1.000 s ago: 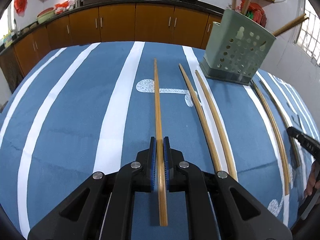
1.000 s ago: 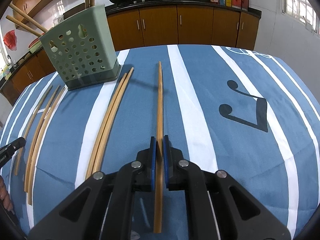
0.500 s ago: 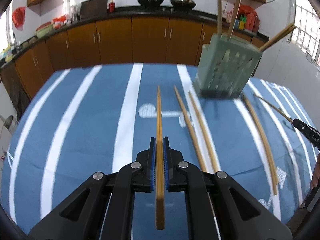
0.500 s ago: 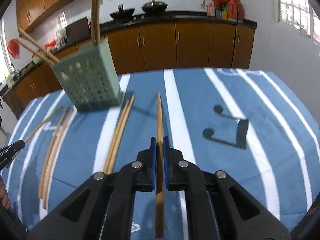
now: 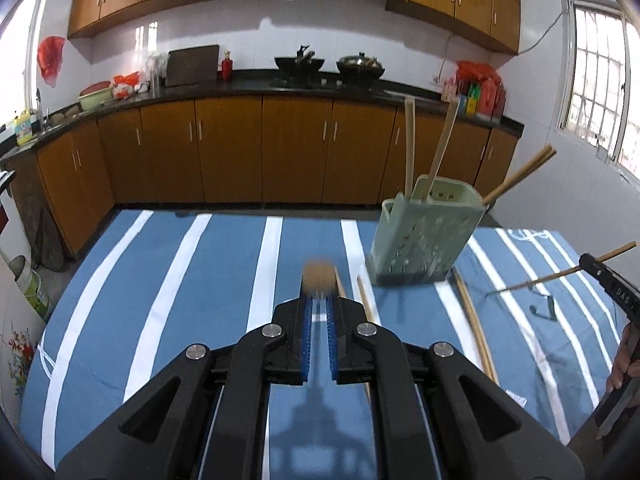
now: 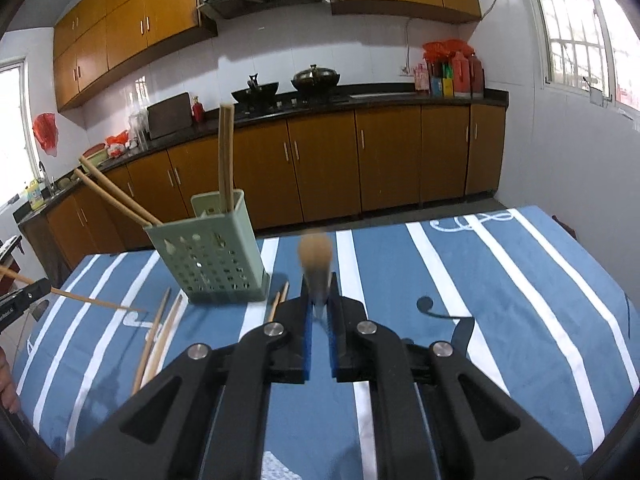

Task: Organize utensils
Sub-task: 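Lower both chopsticks into the green holder and open both grippers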

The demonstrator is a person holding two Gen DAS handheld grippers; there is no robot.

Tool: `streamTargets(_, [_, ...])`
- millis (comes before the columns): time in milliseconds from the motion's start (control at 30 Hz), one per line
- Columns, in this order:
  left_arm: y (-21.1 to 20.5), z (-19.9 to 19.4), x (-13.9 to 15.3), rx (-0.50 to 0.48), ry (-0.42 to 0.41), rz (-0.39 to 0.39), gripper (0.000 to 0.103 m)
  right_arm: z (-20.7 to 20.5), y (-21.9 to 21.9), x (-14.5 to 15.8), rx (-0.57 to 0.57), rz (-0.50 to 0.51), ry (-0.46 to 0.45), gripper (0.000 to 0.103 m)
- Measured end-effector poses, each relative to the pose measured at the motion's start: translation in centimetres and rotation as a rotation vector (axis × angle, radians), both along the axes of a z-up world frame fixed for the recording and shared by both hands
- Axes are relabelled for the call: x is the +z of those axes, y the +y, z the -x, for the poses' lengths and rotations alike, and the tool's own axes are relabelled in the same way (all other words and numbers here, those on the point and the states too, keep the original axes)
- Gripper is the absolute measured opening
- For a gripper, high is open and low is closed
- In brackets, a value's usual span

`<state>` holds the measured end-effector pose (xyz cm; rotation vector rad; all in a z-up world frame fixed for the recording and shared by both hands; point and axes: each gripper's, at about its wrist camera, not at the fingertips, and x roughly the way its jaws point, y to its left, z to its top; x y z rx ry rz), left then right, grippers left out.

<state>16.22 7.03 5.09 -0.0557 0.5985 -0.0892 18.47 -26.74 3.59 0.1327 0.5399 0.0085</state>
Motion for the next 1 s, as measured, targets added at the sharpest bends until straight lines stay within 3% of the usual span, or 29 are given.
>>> streamTargets(333, [-0.6, 0.0, 1.7, -0.027, -0.031, 0.007, 0.007, 0.2, 0.3, 1.7, 0.01, -0.008, -0.038, 0.008])
streamTargets(767, [-4.9, 1.9, 9.7, -0.201, -0.198, 0.052, 0.007, 1.5, 1.6, 11.1, 0.193, -0.134, -0.159, 0.008])
streamTargets(1000, [-7.2, -1.0, 12.7, -0.18, -0.278, 0.073, 0.007, -0.9, 3.8, 15.2, 0.216, -0.095, -0.222, 0.008])
